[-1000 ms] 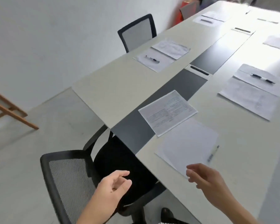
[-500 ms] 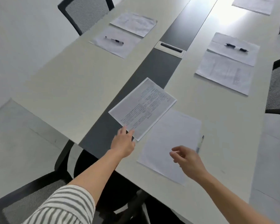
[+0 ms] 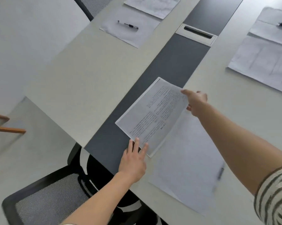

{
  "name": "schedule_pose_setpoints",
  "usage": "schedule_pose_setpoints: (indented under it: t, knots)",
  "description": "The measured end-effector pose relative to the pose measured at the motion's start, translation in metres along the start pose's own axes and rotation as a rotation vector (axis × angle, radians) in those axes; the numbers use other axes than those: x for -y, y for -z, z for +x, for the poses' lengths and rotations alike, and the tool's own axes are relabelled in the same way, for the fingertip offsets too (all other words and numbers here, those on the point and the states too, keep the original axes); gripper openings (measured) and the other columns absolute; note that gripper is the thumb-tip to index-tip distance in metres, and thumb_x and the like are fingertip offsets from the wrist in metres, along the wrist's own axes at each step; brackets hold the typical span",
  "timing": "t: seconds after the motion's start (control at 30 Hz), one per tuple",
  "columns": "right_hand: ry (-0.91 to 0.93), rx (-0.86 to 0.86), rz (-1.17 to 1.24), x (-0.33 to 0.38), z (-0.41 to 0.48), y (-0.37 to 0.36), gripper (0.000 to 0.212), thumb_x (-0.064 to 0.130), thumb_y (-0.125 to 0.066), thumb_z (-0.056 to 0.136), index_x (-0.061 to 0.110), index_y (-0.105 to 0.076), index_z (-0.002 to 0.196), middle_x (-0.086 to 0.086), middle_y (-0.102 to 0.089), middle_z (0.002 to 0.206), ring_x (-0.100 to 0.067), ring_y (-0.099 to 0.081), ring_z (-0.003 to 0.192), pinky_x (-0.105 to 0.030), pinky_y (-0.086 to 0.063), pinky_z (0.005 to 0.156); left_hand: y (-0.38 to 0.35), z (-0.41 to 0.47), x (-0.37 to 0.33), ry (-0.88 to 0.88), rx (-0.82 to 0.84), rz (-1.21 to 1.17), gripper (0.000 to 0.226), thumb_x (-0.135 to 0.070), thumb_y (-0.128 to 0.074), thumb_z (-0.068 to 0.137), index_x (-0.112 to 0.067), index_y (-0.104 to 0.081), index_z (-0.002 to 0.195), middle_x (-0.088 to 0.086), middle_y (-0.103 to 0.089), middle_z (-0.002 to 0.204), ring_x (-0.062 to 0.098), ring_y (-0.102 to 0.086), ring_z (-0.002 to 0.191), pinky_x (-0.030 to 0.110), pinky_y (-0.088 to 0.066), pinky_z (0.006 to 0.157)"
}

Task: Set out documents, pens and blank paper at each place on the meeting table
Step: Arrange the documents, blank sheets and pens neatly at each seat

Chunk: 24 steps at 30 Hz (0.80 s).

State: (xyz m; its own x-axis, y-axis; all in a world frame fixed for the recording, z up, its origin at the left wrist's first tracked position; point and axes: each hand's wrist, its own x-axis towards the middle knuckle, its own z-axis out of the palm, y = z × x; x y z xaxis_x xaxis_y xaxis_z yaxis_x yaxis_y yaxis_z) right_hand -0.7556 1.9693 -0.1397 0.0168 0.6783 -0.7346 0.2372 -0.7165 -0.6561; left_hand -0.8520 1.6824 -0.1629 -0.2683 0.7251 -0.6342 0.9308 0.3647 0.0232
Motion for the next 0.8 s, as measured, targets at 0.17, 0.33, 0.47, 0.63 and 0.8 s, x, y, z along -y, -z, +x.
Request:
schedule_pose_setpoints:
  t: [0.17,0.33,0.47,0.63,0.8]
  knots:
    - [0.028,0.190,-0.098,-0.018,-0.026,-0.025,0.025,0.018,-0.078,0.078,0.015,-0.058,0.091,-0.002,-0.063,0.087,-0.017,-0.058,0.075,-0.031,-0.047,0.067,0.005,-0.001,0.004,-0.025,0.002,-0.022,0.069,-0.032,-0.039,0.097,-0.028,0.002,0.152,0.010,0.013,0.161,0.032,0.010,0.148,0.039,-0.019,0.116]
    - [0.215,0.161,-0.302,-0.055,-0.070,-0.034,0.011,0.005,-0.058,0.086,0.009,-0.068,0.089,-0.012,-0.070,0.099,-0.032,-0.067,0.095,-0.050,-0.058,0.086,0.015,0.001,0.019,-0.075,-0.011,-0.252,0.070,-0.032,-0.050,0.093,-0.029,-0.012,0.152,0.004,-0.005,0.161,0.026,-0.003,0.148,0.040,-0.025,0.115]
    - [0.508,0.283,-0.265,-0.032,-0.123,-0.019,0.023,0.005,-0.057,0.090,0.025,-0.068,0.085,-0.008,-0.071,0.100,-0.028,-0.069,0.095,-0.049,-0.059,0.080,0.065,-0.003,0.061,0.080,-0.321,-0.985,0.088,-0.026,-0.070,0.084,-0.030,-0.013,0.152,-0.004,-0.023,0.157,0.016,-0.021,0.145,0.039,-0.024,0.117]
    - [0.746,0.495,-0.134,-0.012,-0.176,-0.007,0.031,0.010,-0.060,0.082,0.037,-0.067,0.097,-0.011,-0.069,0.108,-0.029,-0.067,0.101,-0.045,-0.060,0.077,0.144,-0.010,0.122,-0.027,-0.503,-1.353,0.090,-0.027,-0.083,0.068,-0.027,-0.034,0.144,-0.006,-0.042,0.150,0.013,-0.035,0.140,0.040,-0.026,0.113]
    - [0.672,0.480,-0.261,-0.045,-0.176,-0.019,0.032,0.002,-0.066,0.087,0.032,-0.066,0.100,-0.010,-0.068,0.109,-0.032,-0.064,0.107,-0.050,-0.059,0.084,0.146,-0.019,0.120,-0.084,-0.402,-1.426,0.027,-0.001,-0.071,0.079,-0.019,-0.068,0.099,-0.003,-0.072,0.104,0.022,-0.065,0.106,0.037,-0.054,0.093]
